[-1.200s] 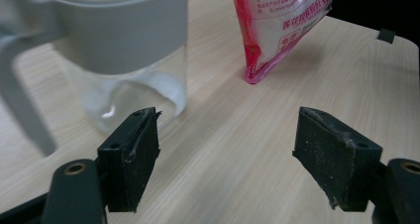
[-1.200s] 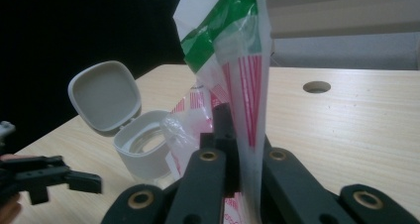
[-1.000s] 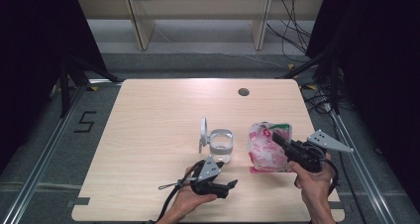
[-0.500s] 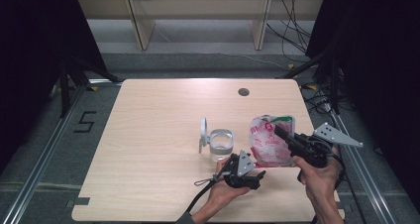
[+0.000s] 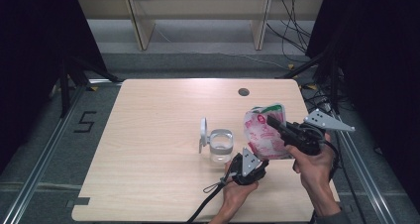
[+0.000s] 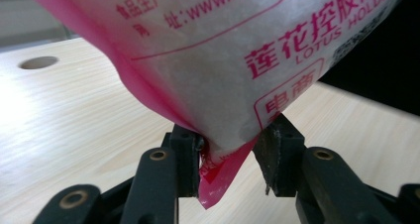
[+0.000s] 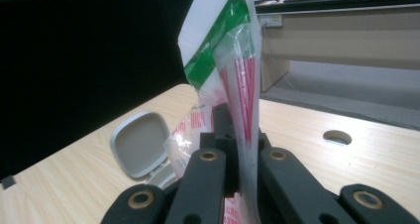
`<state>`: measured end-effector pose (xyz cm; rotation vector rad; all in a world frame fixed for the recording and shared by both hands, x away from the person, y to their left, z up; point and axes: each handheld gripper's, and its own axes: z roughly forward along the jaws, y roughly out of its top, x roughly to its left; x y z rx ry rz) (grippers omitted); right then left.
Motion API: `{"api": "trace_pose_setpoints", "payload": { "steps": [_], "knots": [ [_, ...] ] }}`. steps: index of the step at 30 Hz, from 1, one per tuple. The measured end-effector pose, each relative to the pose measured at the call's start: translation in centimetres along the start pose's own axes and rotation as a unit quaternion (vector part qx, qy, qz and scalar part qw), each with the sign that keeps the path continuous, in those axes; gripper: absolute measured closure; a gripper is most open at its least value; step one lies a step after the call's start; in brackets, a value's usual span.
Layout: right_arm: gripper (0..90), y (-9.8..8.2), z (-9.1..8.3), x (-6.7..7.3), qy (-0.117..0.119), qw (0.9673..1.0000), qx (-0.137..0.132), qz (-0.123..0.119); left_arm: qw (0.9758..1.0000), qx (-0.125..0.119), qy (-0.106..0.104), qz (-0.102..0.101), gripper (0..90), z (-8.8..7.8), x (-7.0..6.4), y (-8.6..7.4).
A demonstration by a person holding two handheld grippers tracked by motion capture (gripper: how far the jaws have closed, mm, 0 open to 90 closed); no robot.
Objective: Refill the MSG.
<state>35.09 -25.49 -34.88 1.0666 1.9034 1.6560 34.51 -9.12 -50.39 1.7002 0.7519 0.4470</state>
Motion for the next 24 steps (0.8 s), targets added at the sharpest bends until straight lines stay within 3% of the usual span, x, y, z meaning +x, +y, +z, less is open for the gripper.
{"api": "trace_pose_setpoints", "payload": {
  "steps": [3,4,5,7,11,19,21,24],
  "knots": [
    [90.0,0.8,0.9,0.2,0.0,0.9999,0.013,-0.01,0.9997,-0.008,0.008,-0.023,64.8,0.0,0.0,-0.1],
    [90.0,1.0,1.2,0.1,0.0,0.9996,0.016,-0.025,0.9995,-0.01,0.009,-0.03,64.8,0.0,0.0,-0.2],
    [90.0,1.0,1.4,0.3,0.0,0.9996,0.021,-0.016,0.9995,-0.009,0.012,-0.029,64.8,-0.1,0.1,-0.2],
    [90.0,1.0,2.2,0.4,0.003,0.9992,0.028,-0.028,0.9993,-0.012,0.013,-0.034,65.2,-0.3,0.4,-0.6],
    [90.0,0.8,3.0,0.6,0.013,0.9992,0.034,-0.018,0.9993,-0.01,0.019,-0.031,65.3,-0.6,1.0,-0.9],
    [90.0,1.1,4.1,0.9,0.015,0.9987,0.044,-0.023,0.9992,-0.026,0.006,-0.029,66.2,-0.5,1.4,-1.0],
    [90.0,1.4,4.3,1.0,0.015,0.9988,0.045,-0.014,0.9993,-0.024,0.012,-0.026,66.3,-0.7,1.4,-0.8],
    [90.0,1.6,4.8,0.8,0.018,0.9985,0.048,-0.018,0.999,-0.033,-0.002,-0.031,66.8,-0.6,1.6,-0.9]
  ]
}}
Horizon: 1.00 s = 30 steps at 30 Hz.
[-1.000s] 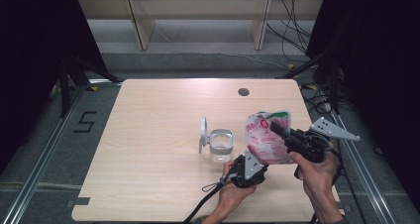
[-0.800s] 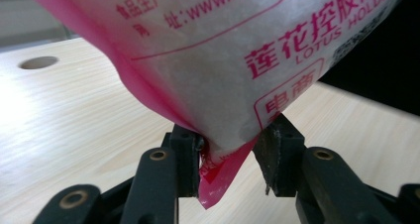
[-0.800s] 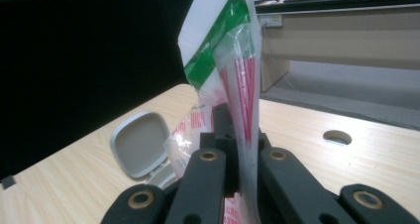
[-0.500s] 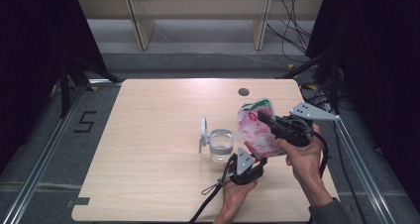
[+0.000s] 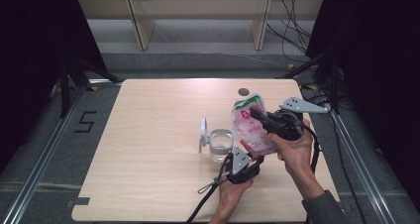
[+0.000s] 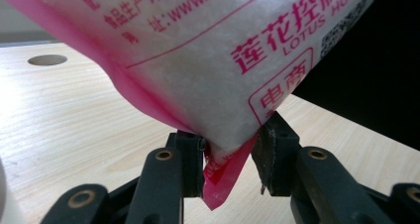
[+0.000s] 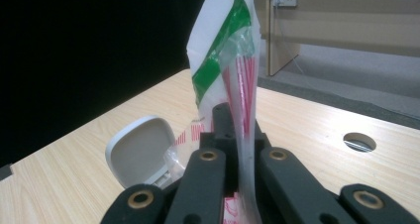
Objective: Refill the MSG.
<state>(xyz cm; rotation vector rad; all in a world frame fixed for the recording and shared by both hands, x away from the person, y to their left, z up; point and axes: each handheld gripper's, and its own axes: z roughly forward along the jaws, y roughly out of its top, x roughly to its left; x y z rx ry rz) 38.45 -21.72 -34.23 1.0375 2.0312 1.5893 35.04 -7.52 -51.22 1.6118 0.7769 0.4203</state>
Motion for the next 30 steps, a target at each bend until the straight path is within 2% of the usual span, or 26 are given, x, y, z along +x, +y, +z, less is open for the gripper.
{"api": "trace_pose_setpoints", "payload": {
  "steps": [1,2,3,4,5,7,10,12,13,14,15,16,17,18,23,24,25,26,27,30],
  "knots": [
    [90.0,0.0,0.3,0.1,-0.001,1.0,0.001,0.007,1.0,0.006,0.003,0.0,66.8,-0.1,-0.1,0.0],
    [90.0,0.0,0.5,0.1,0.0,1.0,0.002,0.003,1.0,0.008,0.002,-0.001,66.9,0.0,-0.1,0.0],
    [90.0,0.1,0.7,0.3,-0.004,0.9999,0.015,0.002,1.0,0.008,-0.001,-0.004,67.0,0.0,-0.1,-0.1],
    [90.0,0.2,1.0,0.3,-0.003,0.9998,0.019,-0.01,0.9999,0.007,-0.002,-0.007,67.2,0.0,0.0,-0.1],
    [90.0,0.2,1.2,0.6,-0.003,0.9997,0.022,-0.004,0.9999,0.006,-0.004,-0.007,67.4,0.1,0.0,-0.1],
    [90.0,0.3,1.7,0.7,0.0,0.9997,0.024,-0.009,0.9999,-0.002,-0.008,-0.012,67.6,0.1,0.0,-0.1],
    [90.0,0.6,2.4,0.8,0.002,0.999,0.034,-0.03,0.9998,-0.007,-0.012,-0.014,67.9,0.1,0.0,0.0],
    [90.0,0.7,2.7,1.0,-0.002,0.999,0.035,-0.029,0.9997,-0.006,-0.013,-0.019,67.9,0.1,0.1,0.0],
    [90.0,0.8,2.9,1.1,0.006,0.9987,0.041,-0.03,0.9997,-0.007,-0.013,-0.019,68.1,0.1,0.1,0.1],
    [90.0,0.8,2.9,1.3,0.003,0.9987,0.045,-0.023,0.9997,-0.01,-0.013,-0.02,68.2,0.0,0.2,0.1],
    [90.0,0.9,3.0,1.3,0.009,0.9984,0.045,-0.031,0.9996,-0.011,-0.015,-0.02,68.2,0.0,0.2,0.1],
    [90.0,1.0,3.0,1.5,0.003,0.9983,0.051,-0.026,0.9996,-0.012,-0.015,-0.02,68.2,0.0,0.2,0.1],
    [90.0,1.0,3.2,1.3,0.001,0.9979,0.045,-0.046,0.9996,-0.013,-0.018,-0.019,68.2,0.0,0.3,0.1],
    [90.0,1.1,3.3,1.6,0.004,0.998,0.052,-0.036,0.9995,-0.013,-0.019,-0.02,68.3,0.0,0.3,0.1],
    [90.0,1.2,3.9,1.8,0.009,0.9964,0.068,-0.05,0.9994,-0.013,-0.027,-0.019,68.3,0.4,0.5,0.3],
    [90.0,1.2,3.9,2.0,0.004,0.997,0.066,-0.042,0.9993,-0.012,-0.028,-0.023,68.5,0.5,0.6,0.4],
    [90.0,1.2,4.0,1.8,0.005,0.9969,0.059,-0.05,0.9992,-0.012,-0.029,-0.023,68.6,0.6,0.6,0.4],
    [90.0,1.3,4.0,1.6,0.011,0.9961,0.069,-0.054,0.9993,-0.012,-0.028,-0.02,68.6,0.6,0.6,0.5],
    [90.0,1.3,4.0,1.7,0.013,0.9962,0.073,-0.045,0.9992,-0.014,-0.03,-0.02,68.6,0.6,0.6,0.5],
    [90.0,1.4,4.3,1.8,0.017,0.9954,0.076,-0.057,0.9993,-0.016,-0.032,-0.013,69.1,0.5,0.2,0.4]
  ]
}}
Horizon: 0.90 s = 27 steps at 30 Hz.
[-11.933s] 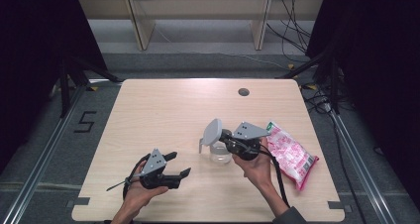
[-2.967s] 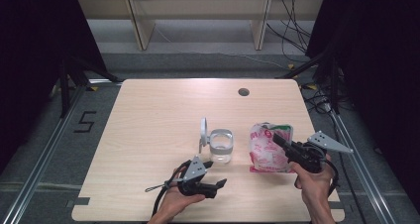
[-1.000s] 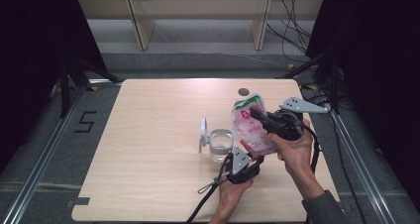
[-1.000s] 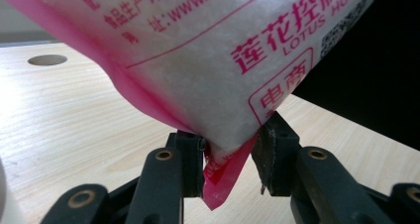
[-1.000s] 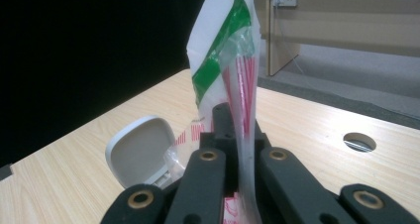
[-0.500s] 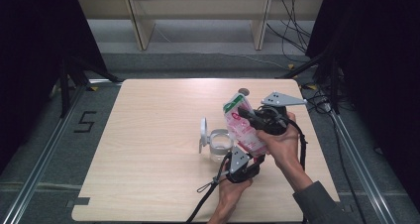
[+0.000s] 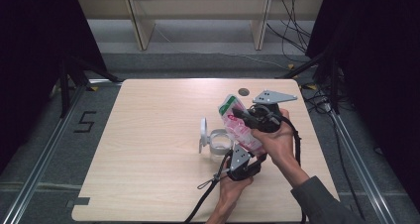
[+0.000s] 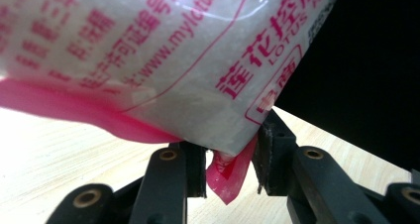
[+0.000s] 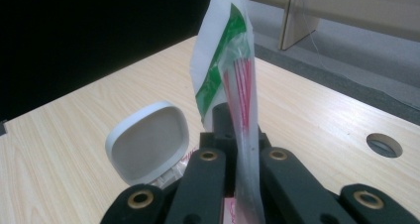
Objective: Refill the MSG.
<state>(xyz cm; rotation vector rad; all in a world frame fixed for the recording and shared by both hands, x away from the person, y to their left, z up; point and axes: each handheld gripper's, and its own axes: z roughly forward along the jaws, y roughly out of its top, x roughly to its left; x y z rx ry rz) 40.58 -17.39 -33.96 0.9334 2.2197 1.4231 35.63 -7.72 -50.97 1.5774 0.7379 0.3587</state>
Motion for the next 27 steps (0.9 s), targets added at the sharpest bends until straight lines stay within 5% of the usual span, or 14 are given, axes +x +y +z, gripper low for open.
{"api": "trace_pose_setpoints", "payload": {
  "steps": [12,14,27],
  "knots": [
    [90.0,-0.4,0.4,0.3,-0.006,0.9998,0.021,0.0,0.9998,0.0,-0.019,0.006,69.6,-0.1,-0.5,-0.6],
    [90.0,-0.4,0.7,0.2,-0.007,0.9996,0.026,0.001,0.9995,0.0,-0.03,-0.007,69.6,0.0,-0.4,-0.6],
    [90.0,-0.2,1.8,0.4,-0.007,0.9987,0.048,-0.012,0.9994,-0.001,-0.032,-0.015,70.3,-0.1,0.0,-0.7]
  ]
}}
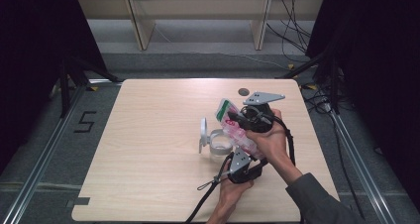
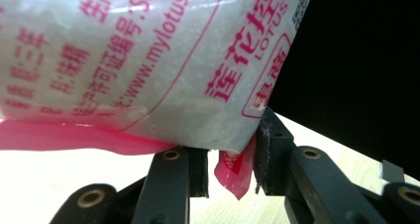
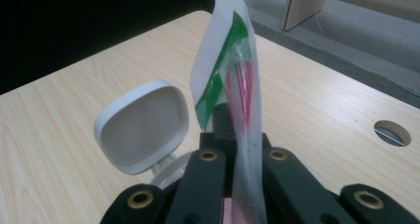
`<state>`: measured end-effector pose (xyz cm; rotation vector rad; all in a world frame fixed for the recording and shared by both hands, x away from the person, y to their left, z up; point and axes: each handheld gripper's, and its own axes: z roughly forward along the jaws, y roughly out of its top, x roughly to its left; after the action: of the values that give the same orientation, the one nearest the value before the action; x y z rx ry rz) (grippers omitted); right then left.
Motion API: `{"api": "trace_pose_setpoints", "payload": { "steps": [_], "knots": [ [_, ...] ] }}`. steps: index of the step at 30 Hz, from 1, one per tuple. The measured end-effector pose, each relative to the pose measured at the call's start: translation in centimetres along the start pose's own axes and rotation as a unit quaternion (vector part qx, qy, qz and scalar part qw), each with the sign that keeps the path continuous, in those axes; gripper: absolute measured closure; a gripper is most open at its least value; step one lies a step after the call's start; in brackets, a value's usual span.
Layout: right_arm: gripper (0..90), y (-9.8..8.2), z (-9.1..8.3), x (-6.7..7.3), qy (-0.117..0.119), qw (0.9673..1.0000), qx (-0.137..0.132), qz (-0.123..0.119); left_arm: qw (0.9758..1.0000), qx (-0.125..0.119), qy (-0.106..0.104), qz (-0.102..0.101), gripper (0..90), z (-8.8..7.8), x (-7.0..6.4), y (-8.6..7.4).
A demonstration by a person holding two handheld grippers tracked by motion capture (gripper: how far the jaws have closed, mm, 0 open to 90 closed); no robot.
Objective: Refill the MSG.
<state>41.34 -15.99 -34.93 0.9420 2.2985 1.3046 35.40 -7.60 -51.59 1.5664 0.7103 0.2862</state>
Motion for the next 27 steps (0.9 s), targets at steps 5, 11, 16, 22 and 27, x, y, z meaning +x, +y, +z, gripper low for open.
{"api": "trace_pose_setpoints", "payload": {
  "steps": [5,11,16,22,27],
  "knots": [
    [90.0,0.2,0.5,0.1,-0.001,1.0,0.0,-0.002,1.0,-0.005,0.001,-0.004,70.4,-0.1,0.2,0.1],
    [90.0,0.5,0.8,0.4,-0.001,0.9999,0.002,-0.013,0.9999,-0.009,-0.001,-0.006,70.6,-0.3,0.3,0.2],
    [90.0,0.5,0.8,0.6,-0.004,1.0,0.005,-0.008,0.9999,-0.011,-0.003,-0.007,70.7,-0.3,0.4,0.2],
    [90.0,0.6,1.1,0.5,0.0,0.9998,0.004,-0.019,0.9999,-0.011,-0.005,-0.01,70.7,-0.3,0.4,0.3],
    [90.0,0.6,1.3,0.7,-0.006,0.9999,0.001,-0.014,0.9998,-0.011,-0.003,-0.013,70.7,-0.4,0.4,0.4]
  ]
}}
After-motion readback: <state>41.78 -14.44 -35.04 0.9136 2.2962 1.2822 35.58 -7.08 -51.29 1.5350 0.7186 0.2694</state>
